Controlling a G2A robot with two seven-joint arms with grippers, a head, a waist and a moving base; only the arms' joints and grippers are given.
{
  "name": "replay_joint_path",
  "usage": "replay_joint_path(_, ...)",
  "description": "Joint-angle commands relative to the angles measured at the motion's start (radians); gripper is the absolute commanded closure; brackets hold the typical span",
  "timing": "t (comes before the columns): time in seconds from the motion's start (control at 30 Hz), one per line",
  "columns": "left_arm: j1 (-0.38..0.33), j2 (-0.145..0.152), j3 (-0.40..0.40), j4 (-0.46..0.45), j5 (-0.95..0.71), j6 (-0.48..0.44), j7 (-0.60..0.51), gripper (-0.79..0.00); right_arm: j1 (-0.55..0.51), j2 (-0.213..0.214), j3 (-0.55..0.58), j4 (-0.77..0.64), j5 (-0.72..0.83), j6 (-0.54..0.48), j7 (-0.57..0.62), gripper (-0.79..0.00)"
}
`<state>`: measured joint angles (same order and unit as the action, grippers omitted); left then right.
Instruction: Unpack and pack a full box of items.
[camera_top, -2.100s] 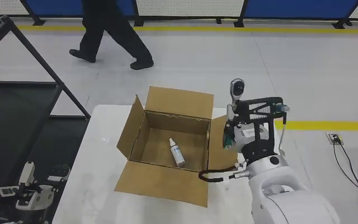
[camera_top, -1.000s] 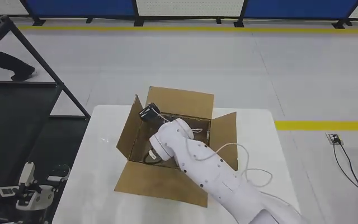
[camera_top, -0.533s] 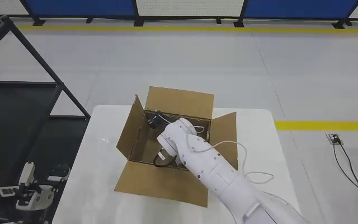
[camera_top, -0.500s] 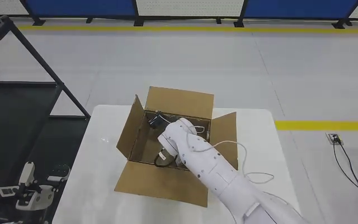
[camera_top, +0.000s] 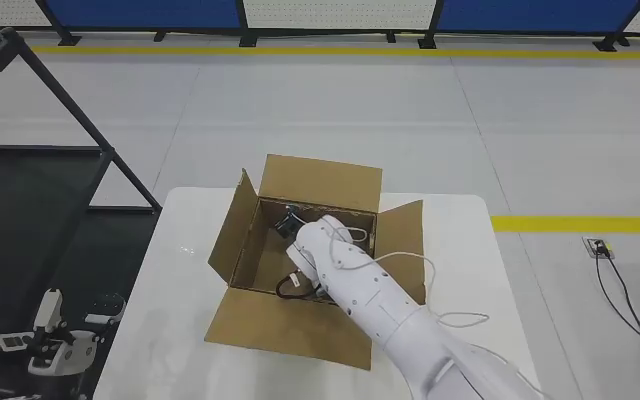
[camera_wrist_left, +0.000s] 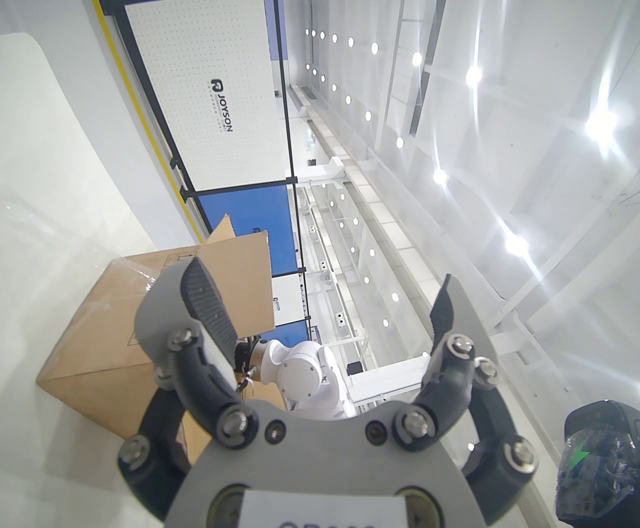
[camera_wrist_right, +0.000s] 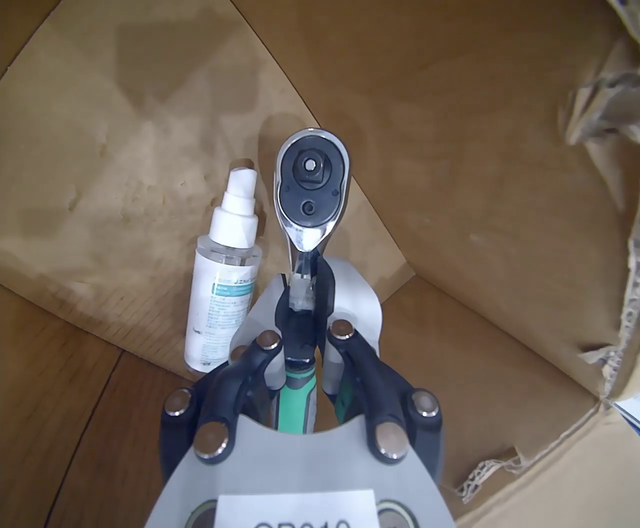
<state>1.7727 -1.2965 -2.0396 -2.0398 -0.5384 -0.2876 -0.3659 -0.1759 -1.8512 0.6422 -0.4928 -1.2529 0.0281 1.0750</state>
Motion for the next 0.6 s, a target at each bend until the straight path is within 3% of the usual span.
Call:
replay_joint_path(0.0,0.000,0.000,0.000,0.000,0.000,0.000,0.000,-0.785,-0.001,-0.005,0.001,0.016,0.004,0.000,-0.015,0.000)
replay_joint_path(0.4,0.000,0.000,0.000,0.000,0.000,0.000,0.000,-0.785,-0.010,-0.033,0.013,0.097,0.020,0.009,-0.103,0.000)
replay_joint_path(0.43,0.000,0.000,0.000,0.000,0.000,0.000,0.000,-0.785,-0.008,-0.035,0.015,0.102,0.023,0.009,-0.105,-0.043)
replay_joint_path(0.5,0.000,0.000,0.000,0.000,0.000,0.000,0.000,-0.785,-0.004,-0.038,0.019,0.114,0.026,0.008,-0.109,-0.203)
replay_joint_path(0.57,0.000,0.000,0.000,0.000,0.000,0.000,0.000,-0.785,0.000,-0.041,0.022,0.123,0.028,0.008,-0.111,-0.259)
